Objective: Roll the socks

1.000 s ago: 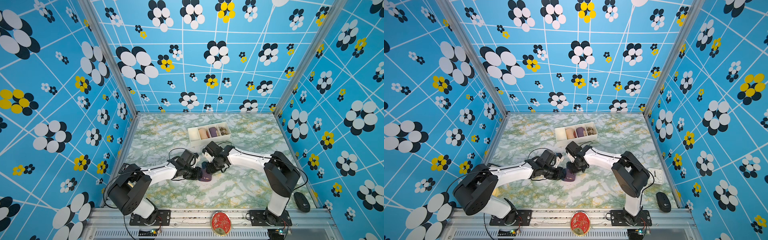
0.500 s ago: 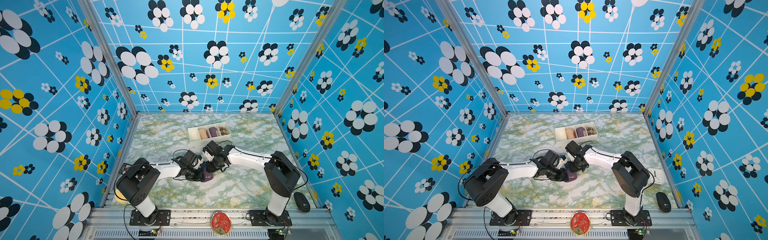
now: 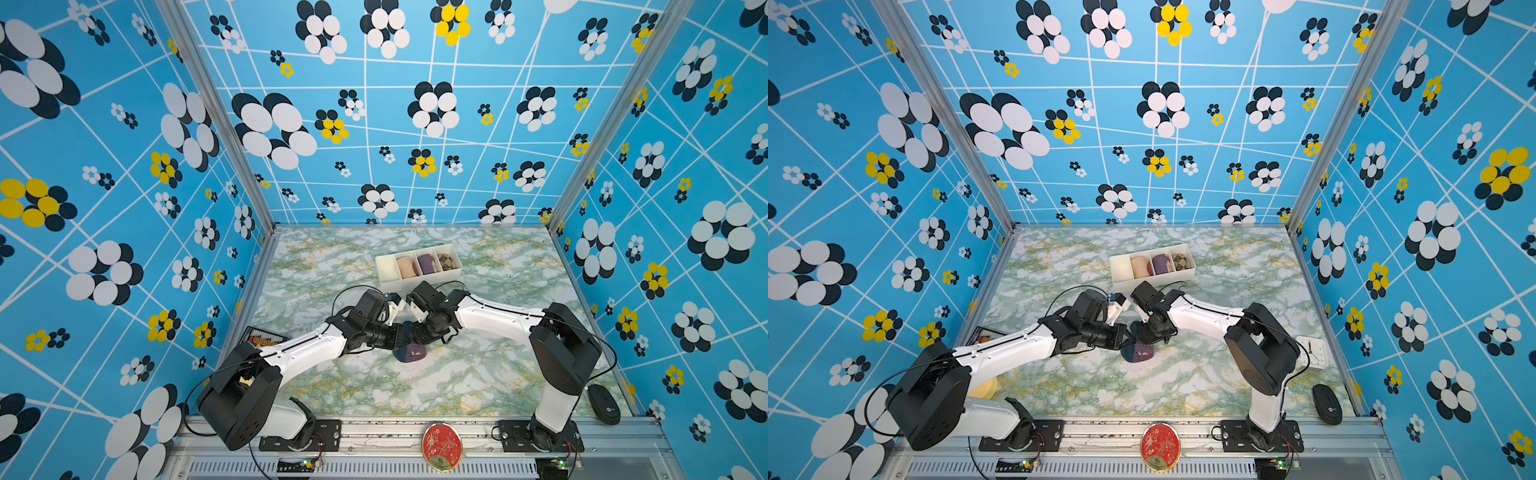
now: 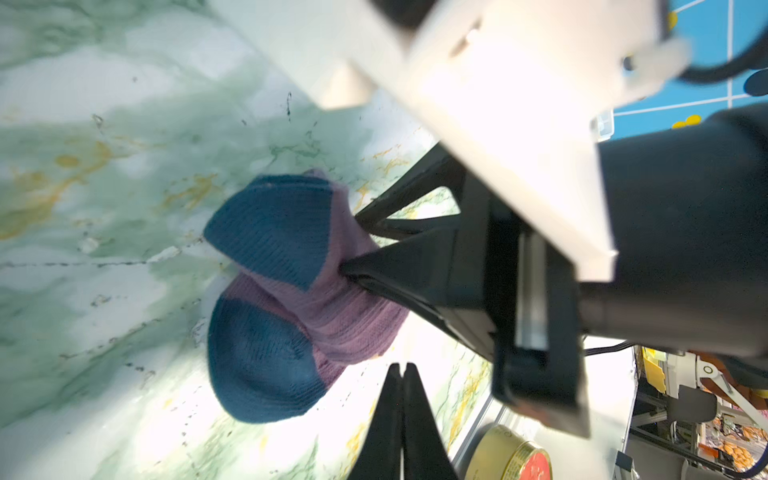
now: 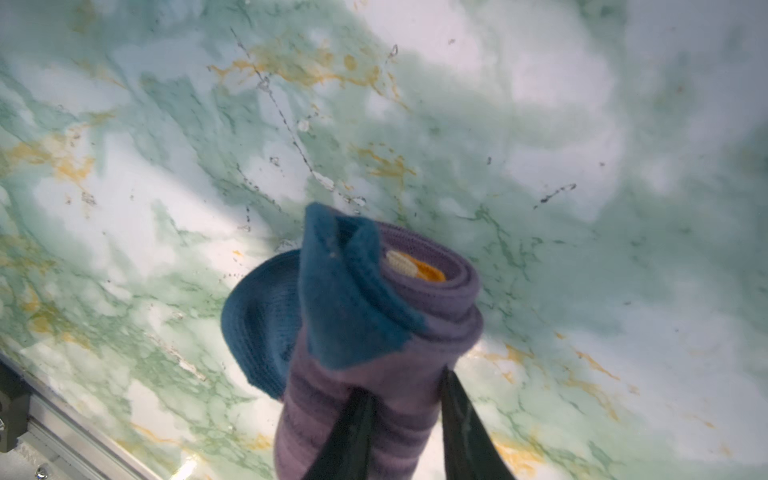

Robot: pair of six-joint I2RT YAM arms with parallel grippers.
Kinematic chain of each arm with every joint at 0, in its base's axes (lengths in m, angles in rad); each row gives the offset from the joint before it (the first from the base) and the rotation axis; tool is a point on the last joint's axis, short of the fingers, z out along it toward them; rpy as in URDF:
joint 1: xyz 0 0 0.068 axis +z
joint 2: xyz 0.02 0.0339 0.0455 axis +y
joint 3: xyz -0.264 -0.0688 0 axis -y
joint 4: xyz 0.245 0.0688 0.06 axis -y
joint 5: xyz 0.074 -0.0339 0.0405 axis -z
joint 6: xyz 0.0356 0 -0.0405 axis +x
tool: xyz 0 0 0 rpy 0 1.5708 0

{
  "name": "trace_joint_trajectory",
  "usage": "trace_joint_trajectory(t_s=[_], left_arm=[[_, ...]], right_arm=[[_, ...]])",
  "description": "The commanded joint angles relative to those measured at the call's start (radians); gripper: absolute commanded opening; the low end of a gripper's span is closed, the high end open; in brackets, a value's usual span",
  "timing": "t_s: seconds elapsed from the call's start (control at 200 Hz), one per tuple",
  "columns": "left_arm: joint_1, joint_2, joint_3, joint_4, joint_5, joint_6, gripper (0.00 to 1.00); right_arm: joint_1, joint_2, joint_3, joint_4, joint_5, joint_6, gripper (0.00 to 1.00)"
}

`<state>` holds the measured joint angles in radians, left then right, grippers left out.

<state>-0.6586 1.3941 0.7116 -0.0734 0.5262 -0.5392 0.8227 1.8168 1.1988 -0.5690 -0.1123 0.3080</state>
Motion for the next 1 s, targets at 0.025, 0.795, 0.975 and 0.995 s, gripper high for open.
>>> trace_joint_trajectory(t_s=[0.025,0.795,0.975,0.995], left_arm=[[0.005,0.018,0.017,0.027,-0.026,-0.015,0.06],[-0.019,0.227,0.036,0.056,-0.030,0.005,0.03],[-0.026,0.265,-0.004,0.046,-0.032,0.019,0.02],[-0.025,0.272,-0.008,0.046,-0.033,0.020,0.02]], right_arm=[[0.009,-0.007,-0.002,-0.025,0.037,0.016,0.29],[0.017,-0.022,-0.002,-0.002,0.036,0.025,0.29],[0.017,-0.035,-0.011,0.024,0.028,0.035,0.30],[0.018,-0.037,-0.011,0.027,0.027,0.037,0.30]])
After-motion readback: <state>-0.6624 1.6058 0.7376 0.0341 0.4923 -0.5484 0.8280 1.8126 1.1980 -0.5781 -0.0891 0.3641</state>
